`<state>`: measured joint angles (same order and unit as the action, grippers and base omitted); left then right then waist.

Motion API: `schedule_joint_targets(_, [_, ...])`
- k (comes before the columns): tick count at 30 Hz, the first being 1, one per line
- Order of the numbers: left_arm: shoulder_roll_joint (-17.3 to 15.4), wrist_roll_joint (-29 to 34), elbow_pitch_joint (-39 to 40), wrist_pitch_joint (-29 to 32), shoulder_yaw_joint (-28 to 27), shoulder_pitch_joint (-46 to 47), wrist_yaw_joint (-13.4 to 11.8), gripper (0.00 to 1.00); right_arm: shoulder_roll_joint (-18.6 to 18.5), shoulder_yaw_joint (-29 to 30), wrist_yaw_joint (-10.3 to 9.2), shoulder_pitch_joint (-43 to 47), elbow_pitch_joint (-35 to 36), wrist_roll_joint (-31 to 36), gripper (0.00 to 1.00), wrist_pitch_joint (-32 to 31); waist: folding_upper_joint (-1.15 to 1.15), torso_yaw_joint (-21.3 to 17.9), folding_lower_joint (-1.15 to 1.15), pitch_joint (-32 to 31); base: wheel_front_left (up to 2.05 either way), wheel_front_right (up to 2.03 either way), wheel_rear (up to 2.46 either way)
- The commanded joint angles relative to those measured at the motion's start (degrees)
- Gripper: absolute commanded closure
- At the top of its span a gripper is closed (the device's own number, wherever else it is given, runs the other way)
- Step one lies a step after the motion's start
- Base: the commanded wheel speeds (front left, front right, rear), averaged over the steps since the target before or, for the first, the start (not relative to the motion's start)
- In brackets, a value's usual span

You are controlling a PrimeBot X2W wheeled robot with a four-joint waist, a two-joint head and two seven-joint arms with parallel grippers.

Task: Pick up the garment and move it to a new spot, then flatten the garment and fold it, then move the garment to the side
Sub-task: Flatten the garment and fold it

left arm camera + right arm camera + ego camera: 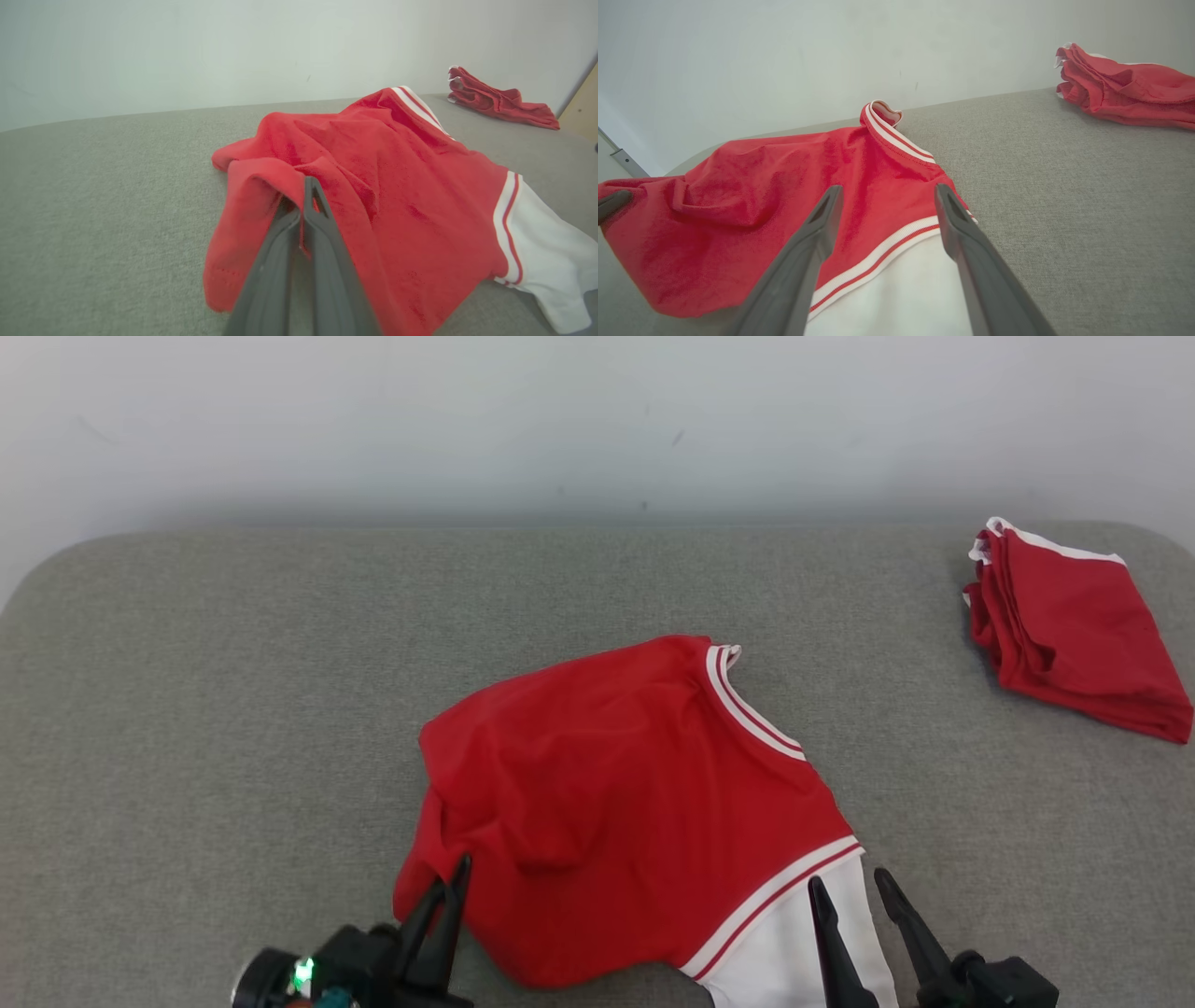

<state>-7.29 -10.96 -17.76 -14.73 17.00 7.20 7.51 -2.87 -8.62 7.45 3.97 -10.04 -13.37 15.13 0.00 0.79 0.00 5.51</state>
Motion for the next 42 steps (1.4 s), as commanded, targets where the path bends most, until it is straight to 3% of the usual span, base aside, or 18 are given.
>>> schedule_joint_targets(1, [-0.40,-0.48,0.12,0.12,-0.03,1.07,-0.10,1.00,-0.03,-0.15,0.07,-0.87,0.09,-0.05,0.00,-0.02,0.00,-0.54,0.00,0.50,0.00,0.00,0.00])
schedule_joint_targets(8, [-3.37,-1.64,-4.34,1.26,2.86,11.82,-0.11,1.00,-0.03,-0.67,0.07,-4.33,-1.05,0.54,0.00,-0.02,0.00,-4.89,0.00,3.75,0.00,0.00,0.00])
schedule_joint_targets(17, [-8.20,-5.20,-19.58,2.47,9.04,27.98,-0.11,1.00,0.00,-1.20,0.07,-7.77,-3.37,-0.70,0.00,-0.02,0.00,-11.54,0.00,7.68,0.00,0.00,0.00])
schedule_joint_targets(26, [-8.43,-9.47,-33.10,1.46,16.62,38.36,-0.11,1.00,-0.01,-1.21,0.07,-8.40,-5.07,-1.05,0.00,-0.02,0.00,-12.45,0.00,8.22,0.00,0.00,0.00])
schedule_joint_targets(27, [-8.52,-9.69,-33.91,0.98,17.04,39.09,-0.11,0.62,-0.01,-1.12,0.07,-8.47,-5.17,-1.03,0.00,-0.02,0.00,-12.15,0.00,8.10,0.00,0.00,0.00])
schedule_joint_targets(28, [-8.47,-10.07,-34.66,0.59,17.03,39.56,-0.11,0.00,0.01,-1.13,0.07,-8.52,-5.24,-1.01,0.00,-0.02,0.00,-11.82,0.00,7.93,0.00,0.00,0.00])
schedule_joint_targets(33, [-7.16,-11.24,-34.27,-0.47,15.91,39.23,-0.42,0.00,0.00,-0.73,0.07,-7.23,-5.48,-0.35,0.00,-0.02,0.00,-8.80,0.00,6.47,0.00,0.00,0.00])
schedule_joint_targets(42, [-6.76,-9.34,-16.73,-0.46,9.83,27.38,-2.57,0.00,-0.01,0.12,0.07,-5.50,-5.37,0.32,0.00,-0.02,0.00,-3.58,0.00,4.28,0.00,0.00,0.00])
